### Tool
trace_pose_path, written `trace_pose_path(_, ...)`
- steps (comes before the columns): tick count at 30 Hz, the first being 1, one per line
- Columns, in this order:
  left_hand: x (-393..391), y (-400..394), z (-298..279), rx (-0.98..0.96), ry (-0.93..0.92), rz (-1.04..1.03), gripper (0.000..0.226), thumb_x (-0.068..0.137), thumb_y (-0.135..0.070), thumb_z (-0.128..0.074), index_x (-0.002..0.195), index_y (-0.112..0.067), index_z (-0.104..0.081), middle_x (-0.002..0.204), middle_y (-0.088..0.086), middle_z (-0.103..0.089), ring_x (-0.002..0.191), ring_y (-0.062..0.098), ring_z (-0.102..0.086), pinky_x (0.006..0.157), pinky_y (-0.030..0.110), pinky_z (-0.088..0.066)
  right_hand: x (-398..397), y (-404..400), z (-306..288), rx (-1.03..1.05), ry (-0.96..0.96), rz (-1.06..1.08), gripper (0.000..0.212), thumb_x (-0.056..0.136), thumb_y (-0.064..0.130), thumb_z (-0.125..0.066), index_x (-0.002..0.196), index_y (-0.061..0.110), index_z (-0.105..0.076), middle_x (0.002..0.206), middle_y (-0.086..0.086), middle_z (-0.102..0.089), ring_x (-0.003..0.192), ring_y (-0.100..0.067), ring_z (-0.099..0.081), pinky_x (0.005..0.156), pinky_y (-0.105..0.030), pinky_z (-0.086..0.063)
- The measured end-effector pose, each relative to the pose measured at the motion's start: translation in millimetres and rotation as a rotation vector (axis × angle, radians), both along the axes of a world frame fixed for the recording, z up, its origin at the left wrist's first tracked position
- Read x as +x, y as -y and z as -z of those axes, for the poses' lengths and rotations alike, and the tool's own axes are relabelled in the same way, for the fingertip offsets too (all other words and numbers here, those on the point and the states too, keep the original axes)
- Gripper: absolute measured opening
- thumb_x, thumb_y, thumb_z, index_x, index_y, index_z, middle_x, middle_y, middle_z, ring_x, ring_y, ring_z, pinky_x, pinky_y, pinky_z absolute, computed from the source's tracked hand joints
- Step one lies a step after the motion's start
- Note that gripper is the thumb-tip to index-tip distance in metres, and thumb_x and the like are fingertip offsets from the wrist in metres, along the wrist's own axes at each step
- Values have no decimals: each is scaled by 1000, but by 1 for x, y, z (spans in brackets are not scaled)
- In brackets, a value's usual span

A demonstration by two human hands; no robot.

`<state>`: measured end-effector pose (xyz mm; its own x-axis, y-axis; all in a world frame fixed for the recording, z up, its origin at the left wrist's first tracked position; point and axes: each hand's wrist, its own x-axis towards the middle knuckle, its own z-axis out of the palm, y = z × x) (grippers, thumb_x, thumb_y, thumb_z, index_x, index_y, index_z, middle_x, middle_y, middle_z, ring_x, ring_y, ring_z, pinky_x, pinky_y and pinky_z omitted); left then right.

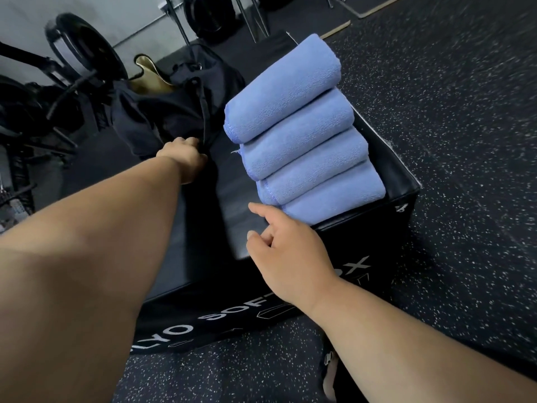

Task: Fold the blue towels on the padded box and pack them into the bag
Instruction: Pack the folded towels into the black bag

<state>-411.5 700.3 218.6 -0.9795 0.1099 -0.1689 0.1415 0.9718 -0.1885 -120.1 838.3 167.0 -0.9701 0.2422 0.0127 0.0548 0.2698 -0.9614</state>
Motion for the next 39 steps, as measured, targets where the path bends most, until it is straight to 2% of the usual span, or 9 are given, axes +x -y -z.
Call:
trace_pose_path(4,25,18,-2,-5,-43,35,43,101,-36,-56,137,-13,-55,140,22,-58,129,44,-54,105,49,-46,0,1,-2,3,3,13,46,96,38,-59,142,40,-58,73,12,-68,83,-9,-65,92,-37,-55)
trace_pose_path(11,91,65,-3,-21,-102,52,52,99,-40,-57,147,-21,-52,142,16,-58,131,42,-51,107,48,-42,9,8,-7,-32,-5,-34,45,97,35,-59,142,41,-57,70,12,-65,78,-8,-64,87,-37,-57)
trace_pose_path(16,152,107,-4,-20,-110,25,50,97,-42,-57,143,-20,-56,136,14,-60,128,41,-51,104,48,-42,17,14,-13,-57,-6,-94,47,99,34,-59,146,42,-53,72,8,-69,74,-8,-65,79,-30,-56)
trace_pose_path(19,193,128,-6,3,-127,21,49,97,-39,-59,143,-20,-58,132,12,-62,126,39,-51,102,48,-43,21,20,-16,-69,-3,-123,48,100,34,-58,146,43,-52,73,6,-69,72,-10,-65,78,-33,-57)
trace_pose_path(24,268,138,-6,78,-130,74,40,95,-36,-60,132,-21,-64,117,6,-67,112,34,-54,98,44,-47,28,28,-18,-31,13,-146,50,99,35,-57,148,43,-50,78,4,-71,73,-10,-66,76,-34,-58)
trace_pose_path(30,344,128,-13,198,-34,146,35,100,-39,-57,130,-28,-68,115,-3,-70,111,25,-60,97,37,-49,37,39,-24,11,-7,-175,53,100,33,-56,151,40,-48,79,-3,-72,73,-14,-66,76,-35,-58)
trace_pose_path(34,365,124,-23,256,2,193,32,102,-39,-57,129,-30,-70,113,-8,-71,106,19,-66,89,32,-52,42,49,-28,25,-21,-190,54,99,32,-55,152,39,-47,74,-3,-72,72,-13,-66,81,-40,-58)
trace_pose_path(39,350,130,-39,346,-145,148,30,99,-41,-59,127,-35,-70,114,-12,-70,108,15,-66,97,35,-54,43,63,-33,46,-34,-191,53,98,33,-56,151,38,-49,72,3,-70,71,-11,-65,80,-41,-57)
